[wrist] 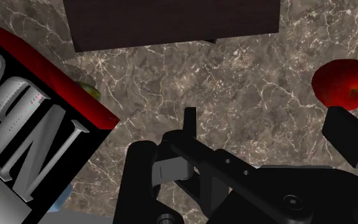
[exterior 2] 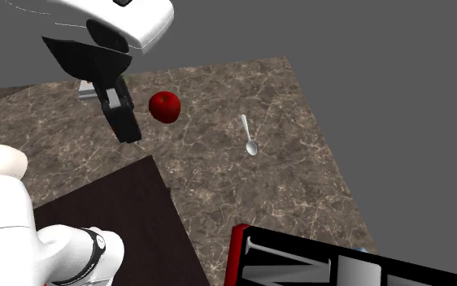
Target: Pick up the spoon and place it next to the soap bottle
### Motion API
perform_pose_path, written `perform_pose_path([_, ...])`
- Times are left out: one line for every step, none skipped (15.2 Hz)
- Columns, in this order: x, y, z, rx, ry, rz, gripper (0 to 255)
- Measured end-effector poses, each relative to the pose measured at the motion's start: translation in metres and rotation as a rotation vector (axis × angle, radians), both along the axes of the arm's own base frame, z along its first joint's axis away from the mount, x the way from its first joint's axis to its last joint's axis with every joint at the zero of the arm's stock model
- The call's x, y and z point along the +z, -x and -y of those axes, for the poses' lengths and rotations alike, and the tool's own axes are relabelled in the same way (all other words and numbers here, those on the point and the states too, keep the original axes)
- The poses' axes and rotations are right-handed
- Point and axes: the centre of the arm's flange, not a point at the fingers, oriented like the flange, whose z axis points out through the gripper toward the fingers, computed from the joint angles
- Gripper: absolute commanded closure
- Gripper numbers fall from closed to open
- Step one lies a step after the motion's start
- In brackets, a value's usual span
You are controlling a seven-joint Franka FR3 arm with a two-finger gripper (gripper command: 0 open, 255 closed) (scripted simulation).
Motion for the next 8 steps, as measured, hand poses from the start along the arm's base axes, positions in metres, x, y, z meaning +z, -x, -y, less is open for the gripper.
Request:
perform_pose_path([0.0,0.0,0.0,0.0,0.0,0.0,0])
perform_pose_path([-0.005,-0.003,-0.001,-0.004,0.0,-0.001,0])
perform_pose_path([-0.011,-0.008,-0.001,-0.011,0.002,-0.003,0])
perform_pose_path([-0.02,-0.016,-0.004,-0.018,0.003,-0.005,0])
perform_pose_path([-0.03,-0.023,-0.006,-0.027,0.004,-0.007,0])
perform_pose_path([-0.038,-0.032,-0.011,-0.035,0.005,-0.008,0])
perform_pose_path([-0.048,-0.041,-0.011,-0.044,0.006,-0.01,0])
perform_pose_path([-0.06,-0.05,-0.013,-0.053,0.007,-0.012,0])
